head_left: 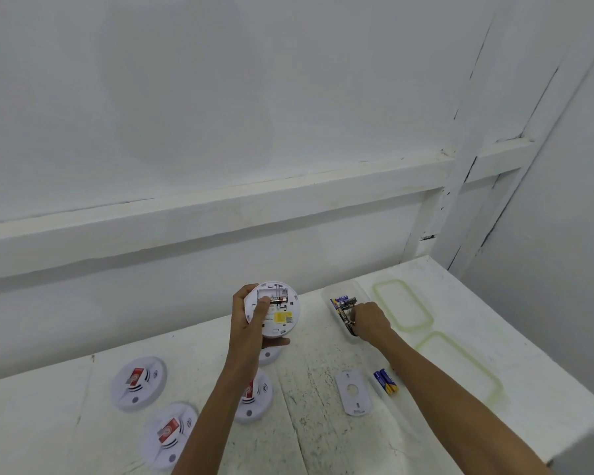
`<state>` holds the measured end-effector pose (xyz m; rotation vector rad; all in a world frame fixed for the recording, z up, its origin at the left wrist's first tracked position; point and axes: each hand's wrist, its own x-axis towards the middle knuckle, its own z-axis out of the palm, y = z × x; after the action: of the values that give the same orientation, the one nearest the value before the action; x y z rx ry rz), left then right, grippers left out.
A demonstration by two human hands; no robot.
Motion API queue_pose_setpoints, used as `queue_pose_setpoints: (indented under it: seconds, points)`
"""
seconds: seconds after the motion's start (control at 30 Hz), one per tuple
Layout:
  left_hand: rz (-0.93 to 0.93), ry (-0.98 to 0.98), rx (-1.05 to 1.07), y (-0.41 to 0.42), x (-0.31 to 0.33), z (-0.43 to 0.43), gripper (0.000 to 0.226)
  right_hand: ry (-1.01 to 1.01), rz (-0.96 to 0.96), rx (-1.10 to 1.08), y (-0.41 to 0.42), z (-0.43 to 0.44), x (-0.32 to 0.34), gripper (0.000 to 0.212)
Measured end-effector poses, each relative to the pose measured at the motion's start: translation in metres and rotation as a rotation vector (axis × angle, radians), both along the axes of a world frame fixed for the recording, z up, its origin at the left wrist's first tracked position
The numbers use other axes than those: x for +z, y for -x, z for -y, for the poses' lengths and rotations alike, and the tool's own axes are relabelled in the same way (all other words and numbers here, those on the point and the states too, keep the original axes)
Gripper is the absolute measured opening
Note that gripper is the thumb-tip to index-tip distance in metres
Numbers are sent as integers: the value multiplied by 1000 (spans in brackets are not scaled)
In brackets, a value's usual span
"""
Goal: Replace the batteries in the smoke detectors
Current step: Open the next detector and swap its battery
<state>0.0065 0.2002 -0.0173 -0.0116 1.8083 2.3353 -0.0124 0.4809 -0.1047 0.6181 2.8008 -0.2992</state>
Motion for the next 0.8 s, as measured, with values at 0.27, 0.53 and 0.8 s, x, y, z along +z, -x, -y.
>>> queue_pose_setpoints:
  seconds: [0.27,0.53,0.8]
  points:
    - [4,-19,-3,-7,6,-7,29,-12,-65,21,-1,-2,-1,23]
    - [11,-32,-4,-6,10,-10,30,72,-123,-21,-8,-1,4,20]
    - [11,-71,-10,-7,16,-11,28,217,-362,0,-17,-7,4,2]
